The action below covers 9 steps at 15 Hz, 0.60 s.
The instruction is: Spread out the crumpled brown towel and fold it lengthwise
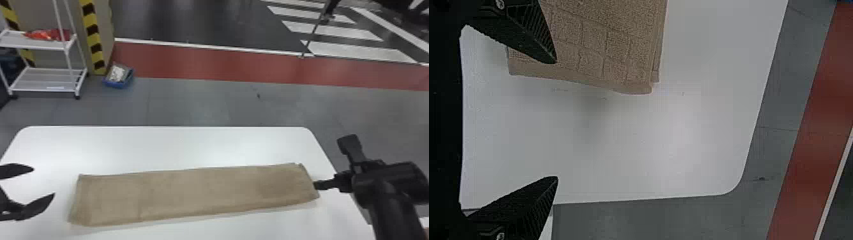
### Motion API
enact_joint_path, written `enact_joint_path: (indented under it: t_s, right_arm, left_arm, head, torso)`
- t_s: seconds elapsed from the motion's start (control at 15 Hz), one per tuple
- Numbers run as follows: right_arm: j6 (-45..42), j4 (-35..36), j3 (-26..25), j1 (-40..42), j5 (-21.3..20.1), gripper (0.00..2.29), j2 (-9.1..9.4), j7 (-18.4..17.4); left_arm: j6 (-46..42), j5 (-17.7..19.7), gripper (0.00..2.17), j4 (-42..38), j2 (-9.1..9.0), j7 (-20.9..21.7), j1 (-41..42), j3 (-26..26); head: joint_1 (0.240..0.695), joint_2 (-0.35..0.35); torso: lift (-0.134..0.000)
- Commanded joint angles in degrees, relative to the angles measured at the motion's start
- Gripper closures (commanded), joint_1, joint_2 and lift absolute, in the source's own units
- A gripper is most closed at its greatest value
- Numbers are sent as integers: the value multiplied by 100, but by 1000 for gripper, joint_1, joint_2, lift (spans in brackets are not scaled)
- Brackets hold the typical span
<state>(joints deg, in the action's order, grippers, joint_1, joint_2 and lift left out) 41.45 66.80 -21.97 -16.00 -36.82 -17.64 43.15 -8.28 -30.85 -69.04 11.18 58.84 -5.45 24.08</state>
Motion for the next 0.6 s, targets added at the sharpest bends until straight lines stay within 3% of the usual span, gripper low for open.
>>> enact_joint_path:
  t_s: [0.0, 0.53]
  right_arm:
    - [0, 0, 0, 0, 0, 49, 6, 9]
    - [193, 255, 0, 53, 9, 36, 59, 115]
  left_arm:
    - [-20, 0, 87, 5, 7, -5, 18, 0]
    - [-73, 0, 87, 5, 51, 13, 27, 18]
  head:
    - [695, -215]
    - [695, -201]
  torso:
    - [0]
    - [0]
